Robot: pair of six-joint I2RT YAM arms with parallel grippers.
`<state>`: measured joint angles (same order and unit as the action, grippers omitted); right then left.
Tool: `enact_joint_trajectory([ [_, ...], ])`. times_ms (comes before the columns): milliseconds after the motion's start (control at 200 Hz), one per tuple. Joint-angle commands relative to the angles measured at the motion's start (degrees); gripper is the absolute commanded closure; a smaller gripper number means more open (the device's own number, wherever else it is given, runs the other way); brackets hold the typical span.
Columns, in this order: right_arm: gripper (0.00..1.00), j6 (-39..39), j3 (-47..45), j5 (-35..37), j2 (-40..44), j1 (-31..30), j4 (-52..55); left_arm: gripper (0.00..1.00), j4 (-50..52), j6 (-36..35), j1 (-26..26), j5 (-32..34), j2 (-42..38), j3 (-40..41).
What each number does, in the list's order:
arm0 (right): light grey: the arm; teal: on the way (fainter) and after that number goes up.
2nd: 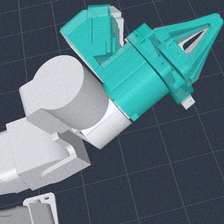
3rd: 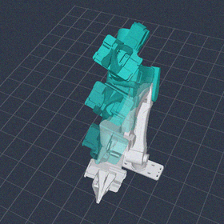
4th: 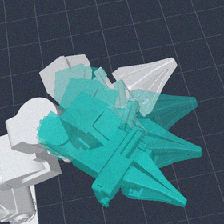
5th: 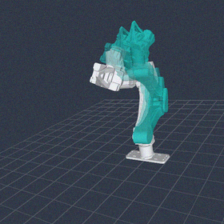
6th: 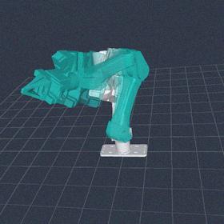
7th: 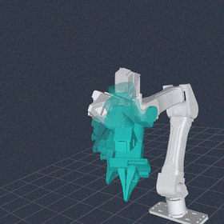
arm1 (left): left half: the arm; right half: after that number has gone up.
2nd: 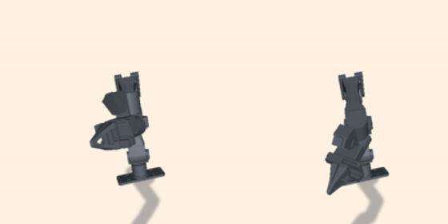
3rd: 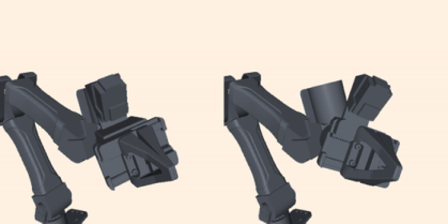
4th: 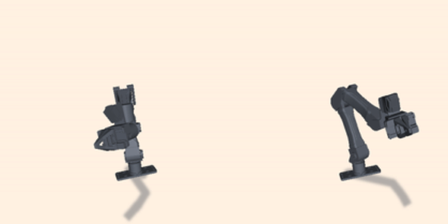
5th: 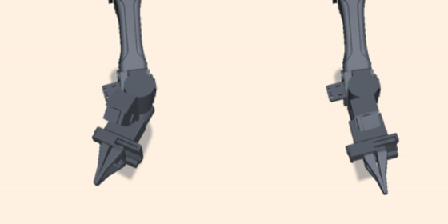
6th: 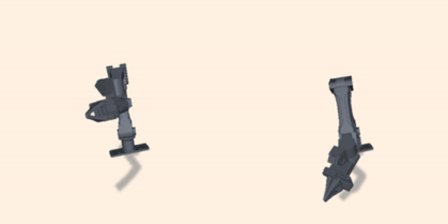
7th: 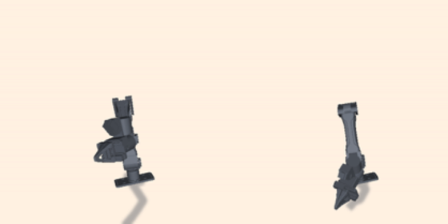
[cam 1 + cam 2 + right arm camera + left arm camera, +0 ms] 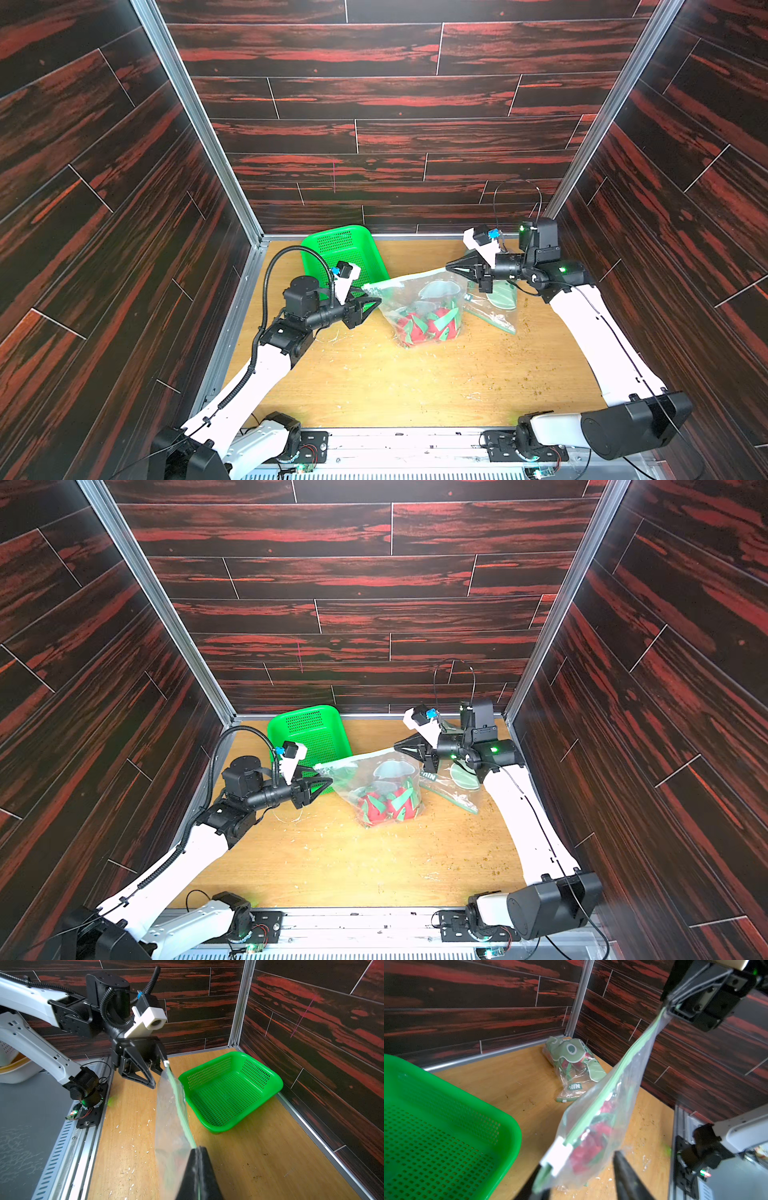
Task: Open the zip-top bag and take out the dragon fruit
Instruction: Pick up the zipper food storage bag at the center of the board.
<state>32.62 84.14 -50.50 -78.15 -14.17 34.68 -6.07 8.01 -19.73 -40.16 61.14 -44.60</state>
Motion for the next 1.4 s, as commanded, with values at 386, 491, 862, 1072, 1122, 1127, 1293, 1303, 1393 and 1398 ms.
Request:
enact_joint_trajectory([
  [386, 1.0, -1.62, 1.12, 0.5, 1.31, 1.01, -2.98, 0.82, -3.09, 0.52, 1.27, -8.31, -1.35, -1.57],
  [491, 1.0, -2.67, 0.96, -0.03, 1.16, 1.64, -3.63, 0.82, -2.89, 0.47, 1.27, -8.36, -1.55, -1.45],
  [862, 1.0, -4.66, 0.23, -0.92, 1.35, 2.97, -4.7, 0.78, -4.92, 1.67, 1.27, -9.45, 0.36, -0.66],
  [1072, 1.0, -5.27, -0.8, -1.36, 1.99, 3.42, -5.23, 0.75, -5.38, 1.84, 1.28, -9.58, 1.39, -0.45],
  [1122, 1.0, -5.38, -0.9, -1.44, 2.09, 3.5, -5.28, 0.75, -5.43, 1.8, 1.28, -9.58, 1.52, -0.25],
  [1127, 1.0, -5.42, -0.9, -1.44, 2.06, 3.48, -5.25, 0.75, -5.49, 1.82, 1.27, -9.58, 1.52, -0.19],
  [1293, 1.0, -5.79, -1.07, -1.62, 2.19, 3.7, -5.38, 0.82, -6.64, 2.27, 1.3, -9.67, 1.96, -0.09],
  [1303, 1.0, -5.85, -1.01, -1.62, 2.21, 3.76, -5.4, 0.83, -6.71, 2.27, 1.28, -9.61, 1.96, -0.08],
  [1393, 1.0, -6.08, -1.07, -1.94, 2.26, 3.79, -5.16, 0.86, -7.48, 2.44, 1.28, -9.38, 2.22, -0.13],
  [1398, 1.0, -6.08, -1.07, -1.96, 2.28, 3.8, -5.15, 0.86, -7.52, 2.44, 1.27, -9.35, 2.27, -0.13],
])
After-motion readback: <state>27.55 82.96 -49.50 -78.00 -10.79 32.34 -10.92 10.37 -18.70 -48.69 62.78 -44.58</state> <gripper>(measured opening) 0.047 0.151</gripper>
